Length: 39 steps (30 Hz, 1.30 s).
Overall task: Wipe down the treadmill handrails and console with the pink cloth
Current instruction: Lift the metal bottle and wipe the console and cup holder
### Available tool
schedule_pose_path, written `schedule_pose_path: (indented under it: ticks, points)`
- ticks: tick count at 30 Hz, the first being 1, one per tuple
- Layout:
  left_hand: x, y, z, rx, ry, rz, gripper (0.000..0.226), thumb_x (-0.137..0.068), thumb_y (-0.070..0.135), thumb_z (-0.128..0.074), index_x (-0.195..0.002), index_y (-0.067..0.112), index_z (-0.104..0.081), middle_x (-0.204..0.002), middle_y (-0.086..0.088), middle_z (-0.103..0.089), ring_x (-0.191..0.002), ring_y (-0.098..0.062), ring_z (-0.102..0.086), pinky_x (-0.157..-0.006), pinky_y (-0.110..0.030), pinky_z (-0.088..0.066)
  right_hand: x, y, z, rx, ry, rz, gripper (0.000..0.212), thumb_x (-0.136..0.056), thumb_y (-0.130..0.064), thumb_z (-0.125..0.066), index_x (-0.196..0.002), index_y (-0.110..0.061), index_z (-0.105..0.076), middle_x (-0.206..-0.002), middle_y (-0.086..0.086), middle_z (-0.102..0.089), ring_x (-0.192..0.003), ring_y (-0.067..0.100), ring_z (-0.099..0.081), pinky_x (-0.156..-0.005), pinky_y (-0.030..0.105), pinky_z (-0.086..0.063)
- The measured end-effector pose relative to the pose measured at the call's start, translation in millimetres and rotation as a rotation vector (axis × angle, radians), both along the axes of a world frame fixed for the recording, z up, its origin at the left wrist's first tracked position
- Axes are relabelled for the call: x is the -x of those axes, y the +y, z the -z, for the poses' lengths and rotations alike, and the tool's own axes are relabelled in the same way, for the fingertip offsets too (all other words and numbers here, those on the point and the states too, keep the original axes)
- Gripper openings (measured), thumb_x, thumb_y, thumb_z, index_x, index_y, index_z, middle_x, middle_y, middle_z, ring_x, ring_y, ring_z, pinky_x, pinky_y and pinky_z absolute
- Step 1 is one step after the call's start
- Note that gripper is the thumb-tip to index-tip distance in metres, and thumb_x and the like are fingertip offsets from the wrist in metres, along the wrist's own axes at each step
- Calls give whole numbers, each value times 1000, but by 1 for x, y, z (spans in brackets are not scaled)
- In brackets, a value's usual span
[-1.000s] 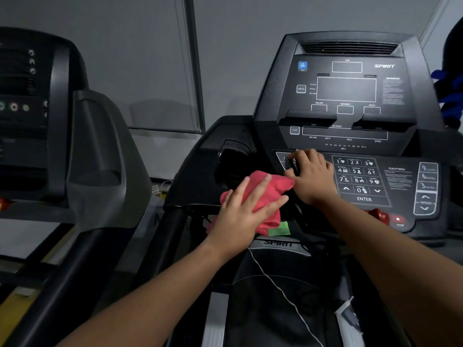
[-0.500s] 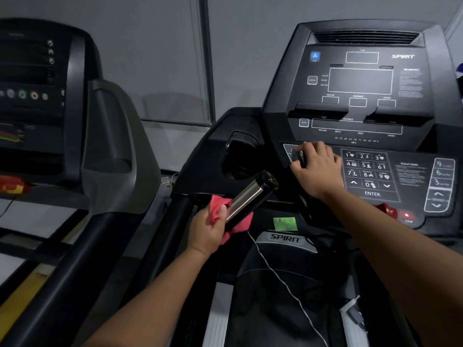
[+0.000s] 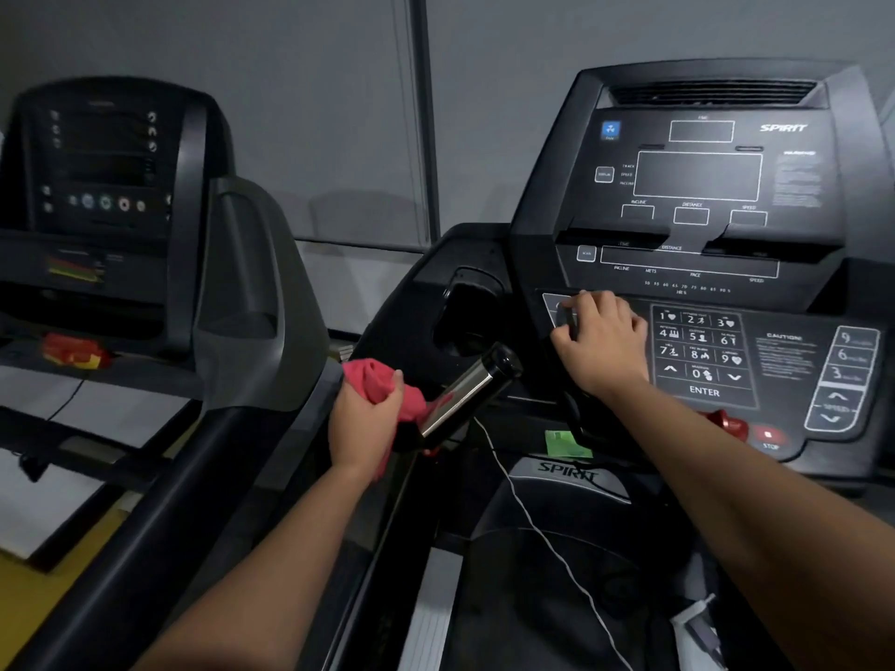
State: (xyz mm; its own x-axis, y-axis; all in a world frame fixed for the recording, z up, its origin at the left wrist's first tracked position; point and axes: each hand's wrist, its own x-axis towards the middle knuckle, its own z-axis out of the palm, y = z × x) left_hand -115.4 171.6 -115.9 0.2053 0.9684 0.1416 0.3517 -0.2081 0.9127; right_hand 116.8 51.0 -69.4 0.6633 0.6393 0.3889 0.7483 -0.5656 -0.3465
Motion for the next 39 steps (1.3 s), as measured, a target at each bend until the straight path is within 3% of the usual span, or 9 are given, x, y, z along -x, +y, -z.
schedule_pose_path:
  ticks: [4, 10, 15, 22, 27, 31, 34, 36, 39]
  points:
    - [8, 1, -29, -100, -25, -41, 24, -88, 29, -66, -72, 17, -51, -67, 2, -58, -66, -14, -60, -66, -27, -45, 2, 0, 1, -3, -6, -15, 35, -88, -28, -45, -120, -16, -53, -123, 7, -46, -125, 24, -35, -108, 42, -18]
    - [14, 9, -59, -252, 64, 44, 40, -87, 28, -67, -112, 16, -37, -79, 14, -53, -69, -12, -55, -66, -28, -42, -1, 4, -7, -80, 56, 5, 33, -87, -27, -51, -118, -16, -55, -124, 7, -43, -123, 25, -36, -107, 42, -19]
    - [3, 26, -68, -288, 29, 73, 44, -88, 21, -65, -103, 19, -24, -83, 13, -48, -82, -21, -57, -72, -32, -41, -10, 28, -20, -79, 72, 17, 34, -85, -24, -54, -119, -16, -55, -126, 9, -43, -123, 29, -35, -105, 43, -22]
    - [-12, 82, -71, -371, 87, 233, 37, -77, -3, -49, -98, 26, -43, -109, -1, -53, -96, -20, -55, -77, -35, -44, -29, 82, -56, -77, 29, -47, 37, -88, -18, -50, -124, -14, -53, -132, 8, -40, -127, 27, -33, -105, 41, -24]
    - [-32, 126, -79, -416, 47, 354, 42, -74, -13, -57, -88, 26, -54, -108, 6, -46, -94, -16, -55, -66, -6, -40, -48, 100, -45, 3, -50, -61, 36, -93, -20, -45, -128, -16, -53, -135, 6, -45, -132, 24, -30, -103, 41, -26]
    - [-52, 152, -92, -401, -42, 422, 36, -78, -14, -56, -85, 22, -60, -113, 13, -45, -98, -13, -54, -65, -17, -55, -48, 102, -34, 28, -110, -52, 43, -90, -34, -36, -124, -17, -57, -129, 5, -50, -130, 23, -34, -99, 42, -32]
    - [-79, 174, -96, -449, -44, 476, 27, -78, -10, -61, -84, 16, -66, -107, 21, -46, -97, -9, -53, -83, -27, -54, -50, 104, -34, 32, -115, -37, 35, -95, -30, -44, -126, -19, -55, -131, 3, -48, -130, 21, -33, -99, 41, -31]
    - [-100, 182, -98, -490, -11, 492, 25, -79, -11, -58, -81, 12, -66, -111, 12, -47, -99, -8, -50, -91, -10, -41, -51, 104, -34, 36, -122, -31, 37, -94, -32, -44, -127, -19, -55, -131, 3, -48, -130, 21, -33, -99, 40, -31]
    - [-131, 183, -101, -485, 41, 518, 23, -80, -11, -57, -81, 9, -68, -116, 1, -44, -103, -10, -46, -82, 4, -29, -51, 105, -34, 51, -113, -29, 48, -88, -40, -36, -126, -19, -55, -130, 2, -48, -129, 20, -33, -97, 39, -32]
